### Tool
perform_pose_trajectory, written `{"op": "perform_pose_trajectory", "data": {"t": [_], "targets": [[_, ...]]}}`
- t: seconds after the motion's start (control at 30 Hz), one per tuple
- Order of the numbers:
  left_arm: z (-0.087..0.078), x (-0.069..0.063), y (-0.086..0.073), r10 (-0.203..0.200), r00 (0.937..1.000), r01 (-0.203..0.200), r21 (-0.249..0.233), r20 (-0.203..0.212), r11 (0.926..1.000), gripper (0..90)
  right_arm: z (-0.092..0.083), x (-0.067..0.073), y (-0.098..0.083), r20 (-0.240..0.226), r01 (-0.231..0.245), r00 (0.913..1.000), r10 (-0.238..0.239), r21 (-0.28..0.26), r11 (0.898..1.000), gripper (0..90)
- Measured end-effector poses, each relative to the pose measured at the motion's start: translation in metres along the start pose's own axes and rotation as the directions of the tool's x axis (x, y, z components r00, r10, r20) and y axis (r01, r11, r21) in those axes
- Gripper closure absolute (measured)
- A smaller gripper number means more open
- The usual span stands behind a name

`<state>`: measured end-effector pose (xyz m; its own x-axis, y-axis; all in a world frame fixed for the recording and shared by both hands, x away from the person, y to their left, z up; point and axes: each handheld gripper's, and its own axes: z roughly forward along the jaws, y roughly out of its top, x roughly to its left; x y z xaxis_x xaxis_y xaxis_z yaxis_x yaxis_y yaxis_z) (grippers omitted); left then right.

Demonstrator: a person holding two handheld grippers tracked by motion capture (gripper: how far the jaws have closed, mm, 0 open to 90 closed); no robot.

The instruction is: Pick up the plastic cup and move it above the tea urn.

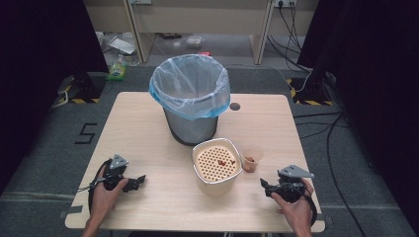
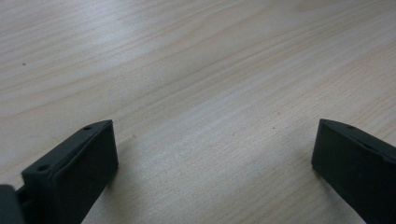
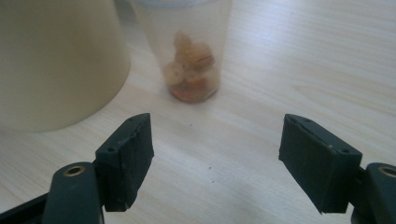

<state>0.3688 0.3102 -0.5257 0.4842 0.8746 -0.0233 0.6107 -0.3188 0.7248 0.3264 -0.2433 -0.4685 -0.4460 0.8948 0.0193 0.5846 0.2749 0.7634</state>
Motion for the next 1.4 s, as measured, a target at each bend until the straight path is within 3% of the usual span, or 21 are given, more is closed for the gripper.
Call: {"op": "perform_pose_trajectory", "data": {"t": [0.27, 0.6, 0.73, 1.17, 1.4], "targets": [[0.000, 0.000, 0.000, -0.002, 1.0000, 0.002, -0.001, 0.000, 1.0000, 0.0, -0.015, -0.010, 0.028, 0.019, 0.005, 0.9998, -0.004, -0.057, 0.998, 28.7], [0.000, 0.000, 0.000, 0.001, 1.0000, -0.001, 0.001, 0.000, 1.0000, 0.0, -0.010, -0.007, 0.064, 0.016, 0.024, 0.9996, -0.022, -0.090, 0.996, 29.2], [0.000, 0.000, 0.000, 0.001, 1.0000, -0.001, 0.002, 0.000, 1.0000, 0.0, -0.005, -0.006, 0.072, 0.011, 0.014, 0.9999, -0.013, -0.089, 0.996, 29.5], [0.000, 0.000, 0.000, 0.001, 1.0000, -0.001, 0.001, 0.000, 1.0000, 0.0, 0.029, -0.007, 0.090, 0.005, 0.061, 0.9981, -0.061, -0.046, 0.997, 44.4], [0.000, 0.000, 0.000, 0.001, 1.0000, -0.001, 0.001, 0.000, 1.0000, 0.0, 0.037, -0.006, 0.094, -0.002, 0.081, 0.9967, -0.081, -0.032, 0.996, 50.5]]}}
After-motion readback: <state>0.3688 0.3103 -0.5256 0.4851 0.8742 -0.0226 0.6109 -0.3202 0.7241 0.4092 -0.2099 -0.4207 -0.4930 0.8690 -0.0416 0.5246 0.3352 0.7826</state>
